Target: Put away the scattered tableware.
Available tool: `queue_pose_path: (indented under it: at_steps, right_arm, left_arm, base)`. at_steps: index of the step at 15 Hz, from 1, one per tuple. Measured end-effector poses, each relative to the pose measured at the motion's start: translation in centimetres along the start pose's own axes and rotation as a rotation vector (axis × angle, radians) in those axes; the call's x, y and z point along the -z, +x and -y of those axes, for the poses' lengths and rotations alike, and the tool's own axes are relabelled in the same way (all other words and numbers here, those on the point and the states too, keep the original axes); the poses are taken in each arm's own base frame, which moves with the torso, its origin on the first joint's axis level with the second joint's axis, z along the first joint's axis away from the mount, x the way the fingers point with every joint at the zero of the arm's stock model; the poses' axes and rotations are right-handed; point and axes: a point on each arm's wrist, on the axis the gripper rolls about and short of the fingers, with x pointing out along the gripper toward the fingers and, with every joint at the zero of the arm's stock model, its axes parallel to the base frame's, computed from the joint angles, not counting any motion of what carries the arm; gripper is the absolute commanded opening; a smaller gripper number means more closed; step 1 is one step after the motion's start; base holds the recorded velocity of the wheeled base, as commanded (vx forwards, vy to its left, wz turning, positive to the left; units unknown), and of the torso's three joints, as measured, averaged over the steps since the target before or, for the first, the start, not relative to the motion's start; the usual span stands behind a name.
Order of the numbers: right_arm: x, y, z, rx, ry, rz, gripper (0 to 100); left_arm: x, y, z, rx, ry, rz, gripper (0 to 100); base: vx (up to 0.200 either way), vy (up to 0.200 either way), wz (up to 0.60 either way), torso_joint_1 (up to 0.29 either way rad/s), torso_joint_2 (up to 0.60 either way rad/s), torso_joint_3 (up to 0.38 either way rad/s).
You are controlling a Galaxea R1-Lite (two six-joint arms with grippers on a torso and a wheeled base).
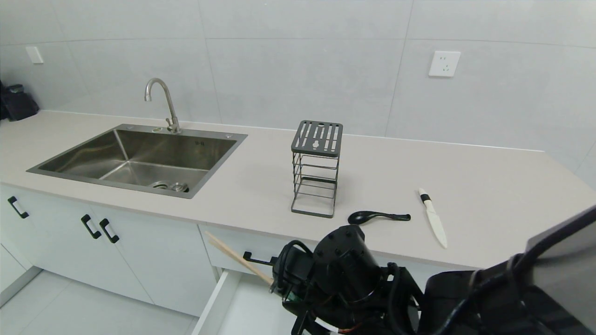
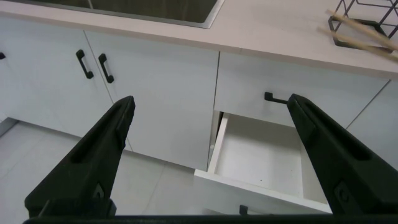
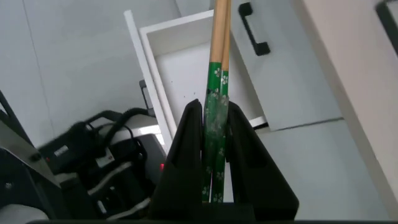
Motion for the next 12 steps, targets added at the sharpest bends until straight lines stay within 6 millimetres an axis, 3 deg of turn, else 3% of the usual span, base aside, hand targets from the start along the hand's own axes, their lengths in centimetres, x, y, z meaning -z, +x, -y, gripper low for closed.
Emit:
queue_pose_path:
  at_steps: [4,7,12]
  right_arm:
    - [0.0,2.9,-1.2,-0.031,-0.062,-0.021,0]
    - [-0.7,4.5,-1.0,-0.022,-0.076,-0.003,0]
    - [0.0,6.7,-0.9,-0.02,-0.073,-0.032,0]
  left_arm:
    - [0.0,0.0,0.0,0.0,0.0,0.0,100]
    - [0.0,0.0,0.0,-0.001,0.0,0.0,100]
    - [0.0,0.0,0.0,0.0,0.0,-0.001,100]
  base:
    - [0.0,0.0,0.0,-0.008,0.01,0.008]
    - [0.0,0.0,0.0,-0.191,0.38,0.181]
    - [0.0,0.0,0.0,-0.105,0.21,0.104]
